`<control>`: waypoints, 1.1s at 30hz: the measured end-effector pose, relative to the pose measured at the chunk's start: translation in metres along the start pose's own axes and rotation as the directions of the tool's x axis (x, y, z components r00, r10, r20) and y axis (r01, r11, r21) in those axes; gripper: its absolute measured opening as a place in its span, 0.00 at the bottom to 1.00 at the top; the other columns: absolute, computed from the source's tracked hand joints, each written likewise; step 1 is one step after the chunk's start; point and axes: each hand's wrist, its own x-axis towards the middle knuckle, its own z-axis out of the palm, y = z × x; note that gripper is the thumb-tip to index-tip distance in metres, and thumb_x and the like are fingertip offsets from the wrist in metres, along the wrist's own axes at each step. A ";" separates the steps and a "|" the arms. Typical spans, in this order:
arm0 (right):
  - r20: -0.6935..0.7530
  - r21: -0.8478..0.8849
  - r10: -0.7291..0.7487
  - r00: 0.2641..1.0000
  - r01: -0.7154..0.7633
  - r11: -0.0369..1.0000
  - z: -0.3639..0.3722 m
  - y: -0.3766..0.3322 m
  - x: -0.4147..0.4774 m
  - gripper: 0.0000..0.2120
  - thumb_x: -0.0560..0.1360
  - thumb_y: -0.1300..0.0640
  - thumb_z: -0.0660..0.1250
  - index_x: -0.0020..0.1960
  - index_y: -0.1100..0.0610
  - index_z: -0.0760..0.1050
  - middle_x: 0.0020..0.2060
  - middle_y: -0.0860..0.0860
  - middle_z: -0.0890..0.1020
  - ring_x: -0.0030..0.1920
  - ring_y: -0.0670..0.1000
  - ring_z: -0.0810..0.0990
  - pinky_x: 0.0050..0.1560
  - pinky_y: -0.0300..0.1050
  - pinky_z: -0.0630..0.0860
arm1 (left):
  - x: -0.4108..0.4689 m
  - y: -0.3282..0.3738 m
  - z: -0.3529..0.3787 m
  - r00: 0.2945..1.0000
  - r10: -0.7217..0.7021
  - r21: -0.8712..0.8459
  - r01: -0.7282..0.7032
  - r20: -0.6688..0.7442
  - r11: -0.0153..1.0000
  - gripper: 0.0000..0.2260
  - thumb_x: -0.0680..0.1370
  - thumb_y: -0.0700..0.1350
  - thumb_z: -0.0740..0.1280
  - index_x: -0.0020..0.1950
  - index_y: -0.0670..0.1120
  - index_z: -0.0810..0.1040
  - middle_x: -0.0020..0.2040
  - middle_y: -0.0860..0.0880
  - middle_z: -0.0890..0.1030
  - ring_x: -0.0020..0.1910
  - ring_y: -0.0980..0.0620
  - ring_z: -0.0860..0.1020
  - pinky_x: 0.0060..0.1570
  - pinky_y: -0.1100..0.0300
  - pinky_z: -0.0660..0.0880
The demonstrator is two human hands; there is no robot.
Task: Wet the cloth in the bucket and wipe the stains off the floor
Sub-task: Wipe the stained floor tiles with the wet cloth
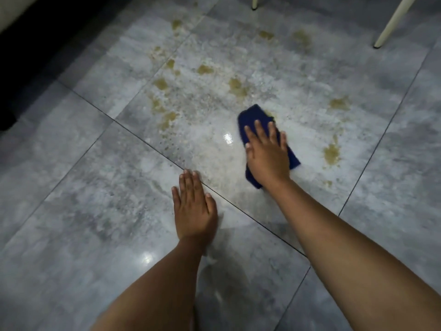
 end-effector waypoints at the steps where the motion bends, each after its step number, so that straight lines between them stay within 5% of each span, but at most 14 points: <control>1: -0.049 0.018 0.089 0.995 -0.088 0.996 -0.006 0.015 -0.017 0.23 0.82 0.49 0.48 0.77 0.49 0.56 0.78 0.50 0.55 0.77 0.57 0.48 0.75 0.59 0.45 | -0.002 0.005 -0.002 1.000 0.018 0.004 -0.018 -0.006 1.000 0.28 0.79 0.52 0.43 0.78 0.47 0.41 0.78 0.49 0.41 0.76 0.56 0.36 0.75 0.53 0.37; 5: -0.126 0.045 0.233 0.964 -0.229 0.972 0.004 0.021 -0.123 0.24 0.80 0.49 0.50 0.76 0.50 0.60 0.76 0.51 0.60 0.76 0.58 0.53 0.74 0.60 0.48 | -0.014 0.015 0.011 1.000 0.028 -0.003 -0.028 0.006 1.000 0.29 0.78 0.53 0.42 0.78 0.45 0.44 0.79 0.47 0.45 0.77 0.53 0.40 0.75 0.52 0.38; 11: 0.014 0.021 -0.110 0.994 0.109 0.994 0.024 -0.017 -0.119 0.24 0.80 0.48 0.48 0.76 0.49 0.60 0.76 0.50 0.61 0.77 0.57 0.53 0.74 0.59 0.46 | 0.000 -0.004 0.007 1.000 -0.020 0.050 0.020 0.002 0.999 0.31 0.79 0.58 0.41 0.79 0.44 0.42 0.79 0.46 0.43 0.77 0.52 0.37 0.75 0.51 0.37; 15: -0.060 0.043 0.194 0.979 -0.191 0.981 0.009 0.030 -0.076 0.24 0.81 0.49 0.49 0.77 0.50 0.58 0.77 0.51 0.58 0.77 0.58 0.50 0.74 0.60 0.45 | 0.002 0.000 0.008 0.999 -0.021 0.036 0.019 0.035 0.999 0.35 0.78 0.65 0.43 0.78 0.45 0.40 0.79 0.47 0.40 0.76 0.53 0.35 0.74 0.51 0.35; 18: -0.153 0.182 0.500 0.852 -0.473 0.862 0.013 0.020 -0.111 0.24 0.81 0.50 0.51 0.76 0.51 0.60 0.76 0.53 0.58 0.77 0.60 0.51 0.73 0.64 0.46 | -0.002 -0.005 0.004 0.999 -0.028 0.059 0.025 0.047 0.998 0.37 0.77 0.67 0.41 0.78 0.45 0.38 0.79 0.46 0.39 0.76 0.53 0.34 0.74 0.51 0.35; 20: -0.168 0.192 0.472 0.865 -0.441 0.877 0.021 -0.007 -0.140 0.25 0.79 0.50 0.51 0.75 0.53 0.63 0.75 0.54 0.62 0.76 0.61 0.55 0.73 0.64 0.48 | -0.002 -0.005 0.002 0.997 -0.042 0.055 0.038 0.059 0.998 0.38 0.76 0.68 0.39 0.78 0.46 0.37 0.79 0.46 0.38 0.75 0.53 0.33 0.74 0.51 0.34; 22: -0.120 0.117 0.287 0.950 -0.274 0.955 0.023 -0.018 -0.142 0.26 0.78 0.49 0.51 0.75 0.52 0.63 0.75 0.53 0.63 0.76 0.60 0.56 0.73 0.62 0.49 | -0.001 0.000 0.002 0.997 -0.058 0.052 0.055 0.059 0.997 0.39 0.76 0.69 0.38 0.78 0.46 0.36 0.78 0.46 0.37 0.75 0.53 0.32 0.73 0.50 0.33; 25: 0.006 0.009 0.088 0.996 -0.088 0.996 0.006 0.014 -0.094 0.25 0.81 0.47 0.48 0.77 0.48 0.54 0.78 0.49 0.53 0.77 0.55 0.46 0.75 0.58 0.43 | 0.008 0.021 0.003 0.998 -0.014 0.066 0.010 0.056 0.998 0.37 0.77 0.68 0.38 0.77 0.46 0.35 0.78 0.47 0.36 0.75 0.53 0.32 0.72 0.50 0.31; 28: -0.024 0.031 0.290 0.957 -0.289 0.957 -0.012 0.067 -0.068 0.25 0.82 0.48 0.47 0.78 0.48 0.50 0.78 0.48 0.50 0.77 0.55 0.43 0.75 0.58 0.41 | 0.025 0.057 0.009 0.993 0.102 0.044 -0.104 0.053 0.994 0.36 0.78 0.66 0.39 0.77 0.44 0.36 0.78 0.46 0.36 0.75 0.52 0.33 0.73 0.49 0.31; 30: -0.114 0.108 0.483 0.868 -0.473 0.874 -0.013 0.079 -0.084 0.24 0.83 0.48 0.47 0.78 0.49 0.51 0.78 0.50 0.51 0.77 0.56 0.45 0.75 0.60 0.43 | 0.039 0.083 0.015 0.989 0.138 0.015 -0.139 0.045 0.990 0.35 0.78 0.65 0.38 0.77 0.44 0.36 0.78 0.46 0.37 0.75 0.51 0.33 0.73 0.49 0.32; 33: -0.181 0.139 0.501 0.846 -0.482 0.865 0.000 0.055 -0.120 0.25 0.81 0.48 0.47 0.76 0.52 0.59 0.76 0.53 0.59 0.76 0.59 0.52 0.73 0.62 0.48 | 0.054 0.116 0.026 0.988 0.151 -0.022 -0.150 0.034 0.988 0.34 0.78 0.63 0.37 0.77 0.43 0.36 0.78 0.44 0.39 0.76 0.51 0.34 0.73 0.49 0.32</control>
